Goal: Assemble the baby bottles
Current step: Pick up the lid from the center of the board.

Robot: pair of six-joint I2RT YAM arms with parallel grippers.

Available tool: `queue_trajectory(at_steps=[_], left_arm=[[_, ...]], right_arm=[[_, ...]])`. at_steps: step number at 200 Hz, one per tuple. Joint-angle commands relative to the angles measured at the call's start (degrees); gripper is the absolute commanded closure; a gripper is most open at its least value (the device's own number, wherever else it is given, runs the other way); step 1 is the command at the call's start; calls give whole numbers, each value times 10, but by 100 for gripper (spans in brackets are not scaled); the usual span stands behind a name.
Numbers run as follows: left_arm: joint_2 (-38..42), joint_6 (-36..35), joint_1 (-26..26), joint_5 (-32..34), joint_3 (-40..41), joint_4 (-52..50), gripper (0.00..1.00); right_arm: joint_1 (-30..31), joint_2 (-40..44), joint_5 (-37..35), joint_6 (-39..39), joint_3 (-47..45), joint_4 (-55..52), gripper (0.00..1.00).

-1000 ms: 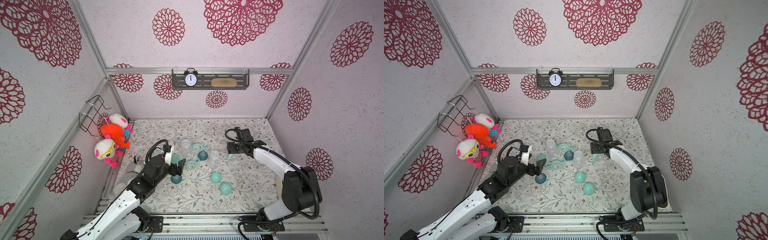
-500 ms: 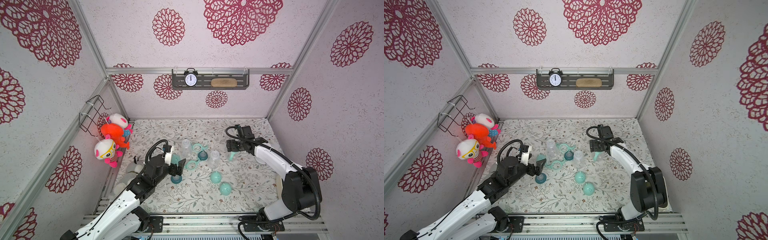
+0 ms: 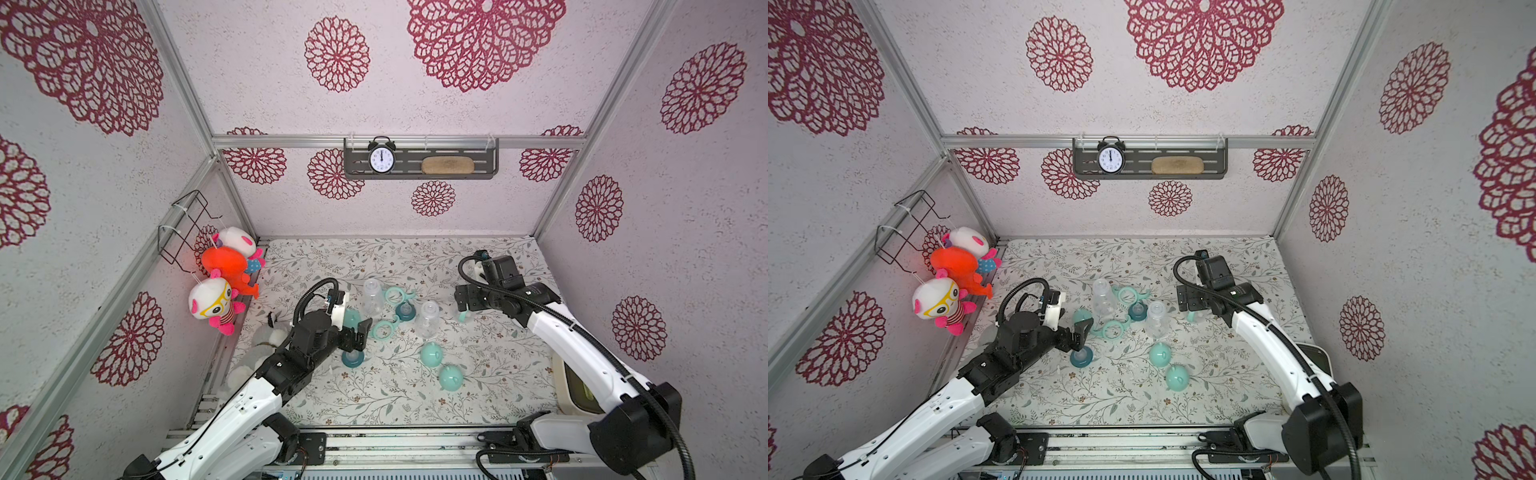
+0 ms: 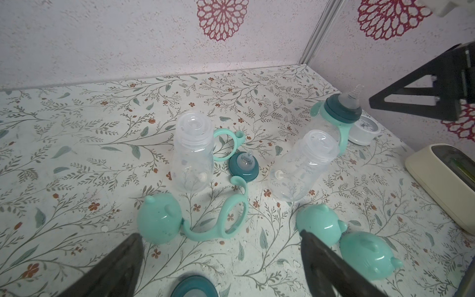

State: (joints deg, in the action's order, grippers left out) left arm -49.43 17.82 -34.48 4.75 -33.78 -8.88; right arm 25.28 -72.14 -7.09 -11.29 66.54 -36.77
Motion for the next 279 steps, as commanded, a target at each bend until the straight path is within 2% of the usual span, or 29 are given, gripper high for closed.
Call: queue_trajectory(at_steps=[1,28,77,107,132,144,185,279], left_arm=[[-9,2,6,-15,-12,5,2],[-18,4,7,-19,-15,6,2],[-26,11,8,-26,-13,8,2],[-35,14,9,-31,-16,6,2],[-39,16,9,-31,-18,3,2],[-39,16,9,-30,-19,4,2],[-38,15,9,-29,-25,-4,2],[-35,19,9,-31,-21,-3,2]], right_arm=[[34,49,-37,-48,-17,-50,1],[81,97,-43,-100,-60,-57,1],[174,158,-106,-201,-130,-65,1],[237,165,-127,-219,-159,-60,1],[271,164,-103,-219,-195,-31,4],[278,157,-87,-219,-220,-11,7],[299,149,-98,-240,-283,50,11],[300,115,-41,-247,-387,170,13]])
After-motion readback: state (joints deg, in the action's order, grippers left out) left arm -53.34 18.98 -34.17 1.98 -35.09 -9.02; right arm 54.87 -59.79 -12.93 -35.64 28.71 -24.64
